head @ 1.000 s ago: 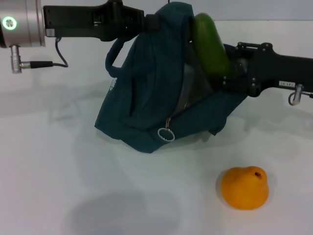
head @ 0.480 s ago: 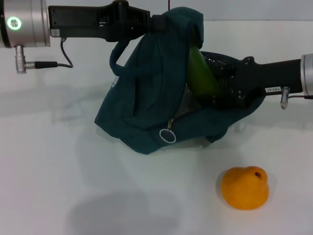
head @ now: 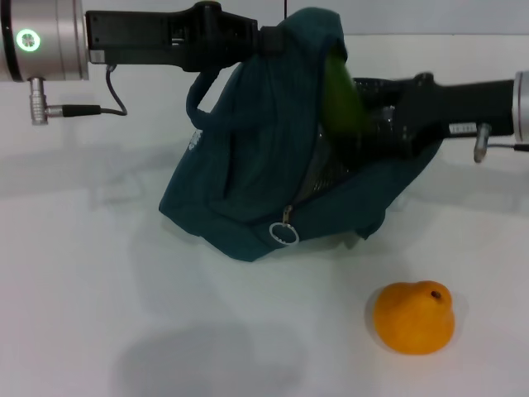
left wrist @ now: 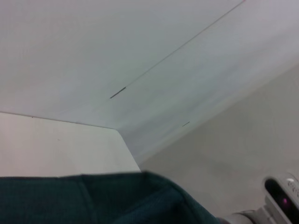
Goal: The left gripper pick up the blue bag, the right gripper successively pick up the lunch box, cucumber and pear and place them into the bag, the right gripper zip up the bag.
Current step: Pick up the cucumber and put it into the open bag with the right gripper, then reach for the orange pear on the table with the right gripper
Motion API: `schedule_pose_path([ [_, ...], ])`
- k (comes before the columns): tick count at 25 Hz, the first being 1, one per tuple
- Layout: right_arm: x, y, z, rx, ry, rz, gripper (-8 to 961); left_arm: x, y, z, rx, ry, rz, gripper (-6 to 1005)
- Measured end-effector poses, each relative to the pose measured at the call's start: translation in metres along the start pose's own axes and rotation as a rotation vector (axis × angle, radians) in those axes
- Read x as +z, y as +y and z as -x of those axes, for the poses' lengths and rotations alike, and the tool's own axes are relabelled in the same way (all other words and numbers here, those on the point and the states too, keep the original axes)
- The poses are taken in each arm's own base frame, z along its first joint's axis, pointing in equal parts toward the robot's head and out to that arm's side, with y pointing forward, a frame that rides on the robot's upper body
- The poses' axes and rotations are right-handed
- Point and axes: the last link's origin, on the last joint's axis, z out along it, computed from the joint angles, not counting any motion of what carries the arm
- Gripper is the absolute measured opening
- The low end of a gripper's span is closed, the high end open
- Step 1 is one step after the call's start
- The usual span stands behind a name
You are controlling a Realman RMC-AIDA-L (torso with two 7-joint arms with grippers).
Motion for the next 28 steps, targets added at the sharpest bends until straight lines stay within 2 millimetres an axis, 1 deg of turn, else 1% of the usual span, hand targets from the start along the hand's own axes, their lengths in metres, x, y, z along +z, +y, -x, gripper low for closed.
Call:
schedule_pose_path([
  [6, -0.006, -0.01, 0.0, 0.03, -0.047, -0.091, 675, 0.0, -0.001, 0.002, -0.008, 0.0, 0.001, 133],
  [11, -0.009, -0.006, -0.005, 0.044, -0.052, -0.083, 689, 0.0, -0.002, 0.001, -0.016, 0.004, 0.003, 133],
  [16, -0.013, -0.001, 0.0, 0.048, -0.074, -0.045, 801, -0.002, -0.001, -0.003, -0.017, 0.021, 0.013, 134],
  [17, -0.017, -0.002, 0.0, 0.05, -0.087, -0.054, 823, -0.002, -0.001, -0.003, -0.016, 0.024, 0.013, 134],
  [22, -0.035, -0.004, -0.006, 0.061, -0.136, -0.107, 815, -0.003, -0.002, -0.005, -0.008, 0.035, 0.003, 135],
  [23, -0.043, -0.002, -0.009, 0.05, -0.165, -0.105, 813, -0.004, -0.003, -0.005, -0.005, 0.043, -0.003, 135],
  [24, -0.046, 0.0, -0.01, 0.044, -0.18, -0.102, 812, -0.004, -0.004, -0.005, -0.004, 0.046, -0.005, 135],
  [28, -0.069, 0.021, -0.019, -0.002, -0.281, -0.042, 802, -0.004, -0.006, -0.004, -0.005, 0.05, -0.015, 135],
])
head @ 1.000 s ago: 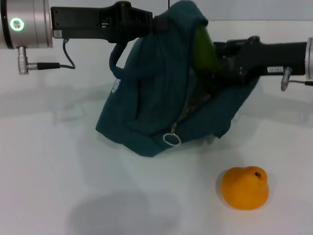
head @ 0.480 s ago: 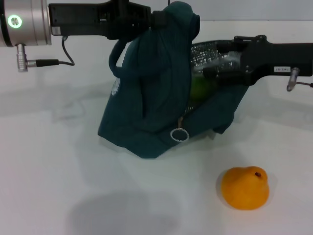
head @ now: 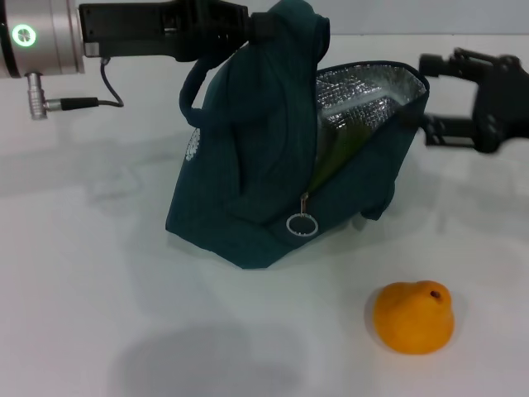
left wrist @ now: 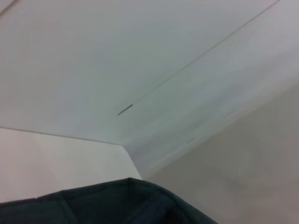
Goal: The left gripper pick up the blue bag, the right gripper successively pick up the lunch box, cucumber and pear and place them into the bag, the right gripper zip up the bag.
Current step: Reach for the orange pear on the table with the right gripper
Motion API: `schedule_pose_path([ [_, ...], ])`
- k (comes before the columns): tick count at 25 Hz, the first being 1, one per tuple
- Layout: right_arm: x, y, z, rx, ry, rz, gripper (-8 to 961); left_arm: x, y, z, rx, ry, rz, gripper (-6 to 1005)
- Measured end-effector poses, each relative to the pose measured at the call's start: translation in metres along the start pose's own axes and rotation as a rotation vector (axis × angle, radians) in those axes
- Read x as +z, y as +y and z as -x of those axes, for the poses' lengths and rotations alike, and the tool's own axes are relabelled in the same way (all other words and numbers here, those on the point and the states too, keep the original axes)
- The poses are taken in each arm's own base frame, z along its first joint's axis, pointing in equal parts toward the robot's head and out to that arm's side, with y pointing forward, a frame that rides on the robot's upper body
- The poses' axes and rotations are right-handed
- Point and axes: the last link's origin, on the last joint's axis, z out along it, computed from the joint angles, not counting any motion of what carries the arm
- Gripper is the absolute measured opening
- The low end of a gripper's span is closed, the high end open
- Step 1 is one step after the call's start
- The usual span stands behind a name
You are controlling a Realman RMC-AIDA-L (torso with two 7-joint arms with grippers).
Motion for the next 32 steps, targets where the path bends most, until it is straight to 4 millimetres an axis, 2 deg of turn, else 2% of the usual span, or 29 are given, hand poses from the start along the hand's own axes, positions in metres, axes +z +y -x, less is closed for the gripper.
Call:
schedule_pose_path([
  [4, -0.021, 0.024, -0.009, -0.03, -0.029, 0.112, 792, -0.005, -0.002, -0.002, -0.003, 0.021, -0.008, 136],
  [7, -0.035, 0.037, -0.024, -0.038, -0.023, 0.138, 784, -0.005, -0.003, -0.002, 0.002, 0.026, -0.009, 136],
  [10, -0.045, 0.049, -0.048, -0.054, -0.039, 0.12, 777, -0.004, -0.005, 0.001, -0.007, 0.024, -0.006, 137],
  [15, -0.051, 0.066, -0.074, -0.049, -0.057, 0.104, 764, -0.007, -0.008, 0.001, -0.014, 0.034, -0.003, 137],
  [20, -0.052, 0.072, -0.082, -0.039, -0.018, 0.124, 751, -0.007, -0.008, 0.001, -0.01, 0.036, -0.002, 138],
  [25, -0.051, 0.079, -0.1, -0.039, 0.037, 0.123, 738, -0.004, -0.007, 0.002, -0.001, 0.04, 0.006, 138],
  [32, -0.062, 0.088, -0.11, -0.059, 0.034, 0.09, 720, -0.007, -0.009, 0.003, -0.017, 0.06, 0.011, 139],
])
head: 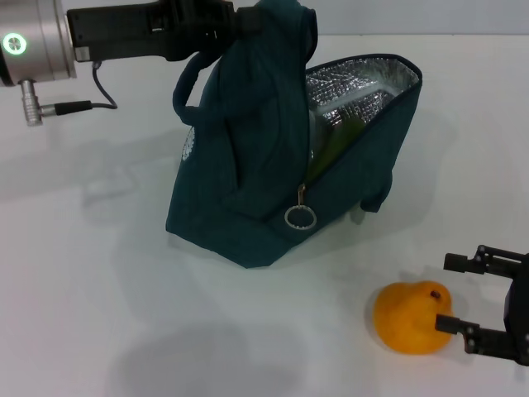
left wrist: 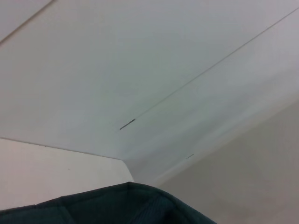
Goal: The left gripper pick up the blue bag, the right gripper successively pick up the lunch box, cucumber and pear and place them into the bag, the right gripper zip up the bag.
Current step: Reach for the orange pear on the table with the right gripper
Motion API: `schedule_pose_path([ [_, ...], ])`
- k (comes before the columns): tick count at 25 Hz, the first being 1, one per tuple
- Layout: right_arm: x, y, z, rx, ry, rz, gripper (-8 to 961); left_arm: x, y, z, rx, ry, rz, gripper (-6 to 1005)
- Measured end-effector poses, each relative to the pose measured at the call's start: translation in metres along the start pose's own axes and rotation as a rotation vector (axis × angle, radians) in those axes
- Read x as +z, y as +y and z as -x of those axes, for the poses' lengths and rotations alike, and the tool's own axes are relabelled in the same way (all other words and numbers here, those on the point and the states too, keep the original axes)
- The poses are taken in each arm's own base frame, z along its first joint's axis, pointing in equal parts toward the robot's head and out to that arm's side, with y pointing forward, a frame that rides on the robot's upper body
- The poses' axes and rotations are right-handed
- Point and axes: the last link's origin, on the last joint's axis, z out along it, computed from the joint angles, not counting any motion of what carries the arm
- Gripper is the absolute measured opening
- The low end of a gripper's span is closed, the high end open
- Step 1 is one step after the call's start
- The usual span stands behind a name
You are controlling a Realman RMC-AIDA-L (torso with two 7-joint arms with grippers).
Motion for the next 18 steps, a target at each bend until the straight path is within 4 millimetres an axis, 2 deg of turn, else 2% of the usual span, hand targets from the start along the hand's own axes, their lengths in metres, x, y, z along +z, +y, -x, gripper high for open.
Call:
schedule_pose_path([
  [5, 0.002, 0.0, -0.002, 0.006, 0.001, -0.005, 707, 0.002, 0.001, -0.001, 0.002, -0.003, 0.005, 140],
  [10, 0.004, -0.001, -0.002, -0.003, -0.005, -0.002, 642, 0.002, 0.002, -0.001, 0.002, -0.003, 0.006, 141],
  [16, 0.009, -0.002, -0.001, -0.003, -0.008, 0.017, 635, 0.002, 0.001, 0.0, 0.002, -0.006, 0.007, 141],
  [18, 0.01, -0.002, 0.0, -0.004, -0.008, 0.021, 580, 0.002, 0.001, 0.001, 0.001, -0.007, 0.006, 142],
])
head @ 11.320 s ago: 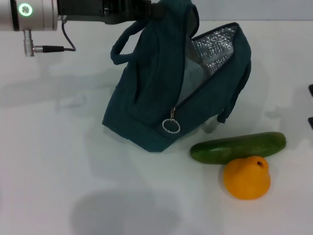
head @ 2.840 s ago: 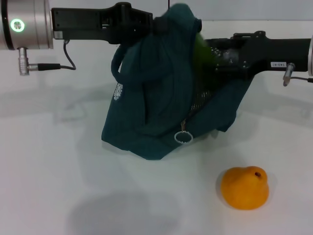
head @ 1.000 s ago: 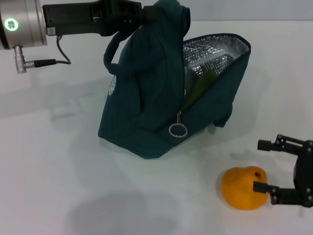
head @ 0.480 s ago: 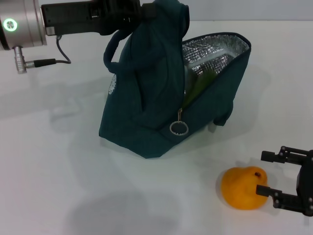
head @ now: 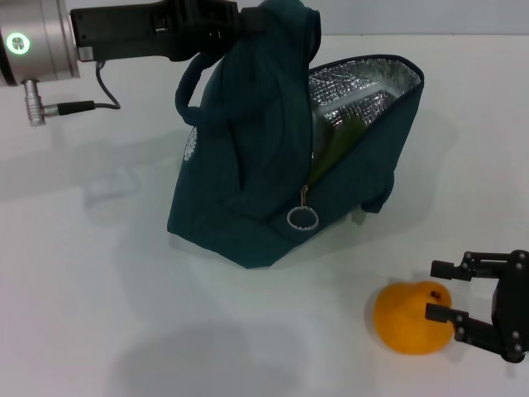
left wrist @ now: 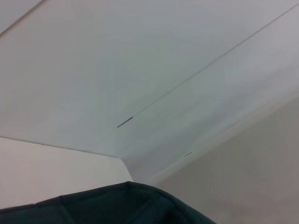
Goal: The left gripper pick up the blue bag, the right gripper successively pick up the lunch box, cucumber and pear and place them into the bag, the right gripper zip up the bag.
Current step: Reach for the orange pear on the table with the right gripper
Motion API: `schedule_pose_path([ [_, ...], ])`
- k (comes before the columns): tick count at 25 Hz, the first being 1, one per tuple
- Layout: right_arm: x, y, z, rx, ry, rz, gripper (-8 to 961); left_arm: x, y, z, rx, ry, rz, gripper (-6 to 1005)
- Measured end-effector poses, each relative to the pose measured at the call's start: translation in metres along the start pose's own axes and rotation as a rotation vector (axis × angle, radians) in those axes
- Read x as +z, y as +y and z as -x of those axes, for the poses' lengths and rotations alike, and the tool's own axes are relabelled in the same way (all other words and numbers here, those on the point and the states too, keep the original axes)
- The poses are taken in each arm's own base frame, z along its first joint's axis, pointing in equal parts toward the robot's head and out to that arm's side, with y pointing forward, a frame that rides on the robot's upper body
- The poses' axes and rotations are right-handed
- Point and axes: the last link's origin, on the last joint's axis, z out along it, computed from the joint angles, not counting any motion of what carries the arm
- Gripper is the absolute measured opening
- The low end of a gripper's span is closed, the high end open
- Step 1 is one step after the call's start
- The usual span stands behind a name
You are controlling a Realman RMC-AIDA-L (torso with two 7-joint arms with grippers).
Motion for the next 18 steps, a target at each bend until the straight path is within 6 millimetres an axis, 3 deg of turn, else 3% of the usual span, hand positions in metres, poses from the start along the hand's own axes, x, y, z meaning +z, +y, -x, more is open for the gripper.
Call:
schedule_pose_path([
  [11, 0.009, -0.003, 0.0, 0.005, 0.003, 0.02, 317, -0.001, -0.001, 0.002, -0.003, 0.0, 0.0, 143],
  [18, 0.011, -0.004, -0.001, 0.01, 0.011, 0.022, 268, -0.001, -0.001, 0.002, -0.004, -0.002, 0.003, 144],
])
